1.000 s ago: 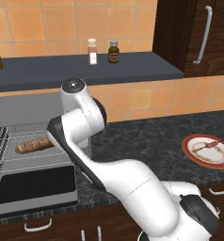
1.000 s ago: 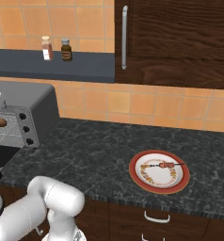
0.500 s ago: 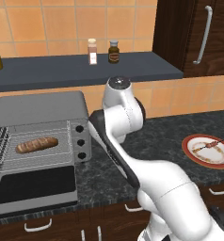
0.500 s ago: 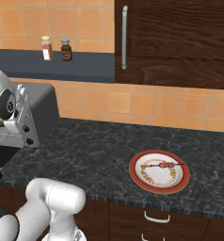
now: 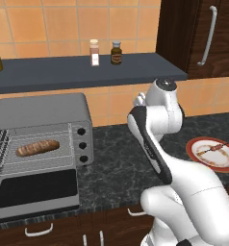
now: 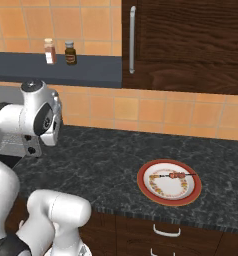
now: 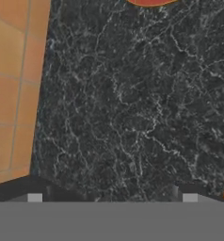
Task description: Pick up the kebab skewer and baguette bread, and place them inside the toaster oven. Close the toaster oven door and start by setting the timer.
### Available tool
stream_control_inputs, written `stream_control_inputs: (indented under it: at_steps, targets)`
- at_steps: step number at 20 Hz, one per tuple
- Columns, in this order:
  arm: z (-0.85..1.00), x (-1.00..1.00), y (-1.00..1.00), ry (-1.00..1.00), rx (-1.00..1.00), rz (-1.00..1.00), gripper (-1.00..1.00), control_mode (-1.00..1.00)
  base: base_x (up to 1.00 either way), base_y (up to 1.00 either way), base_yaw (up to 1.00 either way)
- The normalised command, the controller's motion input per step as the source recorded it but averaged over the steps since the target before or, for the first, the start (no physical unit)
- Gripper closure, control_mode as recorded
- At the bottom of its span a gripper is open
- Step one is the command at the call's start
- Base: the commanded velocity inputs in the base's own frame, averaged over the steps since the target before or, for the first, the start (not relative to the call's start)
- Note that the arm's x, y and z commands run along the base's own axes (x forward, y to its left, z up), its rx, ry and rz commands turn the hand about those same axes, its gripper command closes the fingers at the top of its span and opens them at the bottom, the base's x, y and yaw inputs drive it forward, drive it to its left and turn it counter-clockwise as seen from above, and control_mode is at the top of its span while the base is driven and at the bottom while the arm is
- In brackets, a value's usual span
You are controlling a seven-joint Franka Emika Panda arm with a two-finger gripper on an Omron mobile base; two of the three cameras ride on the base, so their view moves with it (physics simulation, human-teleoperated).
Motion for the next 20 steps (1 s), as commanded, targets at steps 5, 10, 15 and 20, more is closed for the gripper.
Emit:
stream_control_inputs:
  at_steps: [5,10,15,20]
  targets:
    - [0.00,0.05,-0.98,0.02,0.04,0.07,-1.00,-1.00,0.00,0.00,0.00]
    - [0.00,0.00,-0.92,0.03,0.02,0.08,-1.00,-1.00,0.00,0.00,0.00]
    - [-0.01,-0.01,-0.92,0.03,0.00,0.06,-1.00,-1.00,0.00,0.00,0.00]
    - [-0.06,-0.20,-0.76,0.15,-0.05,0.00,-1.00,-1.00,0.00,0.00,0.00]
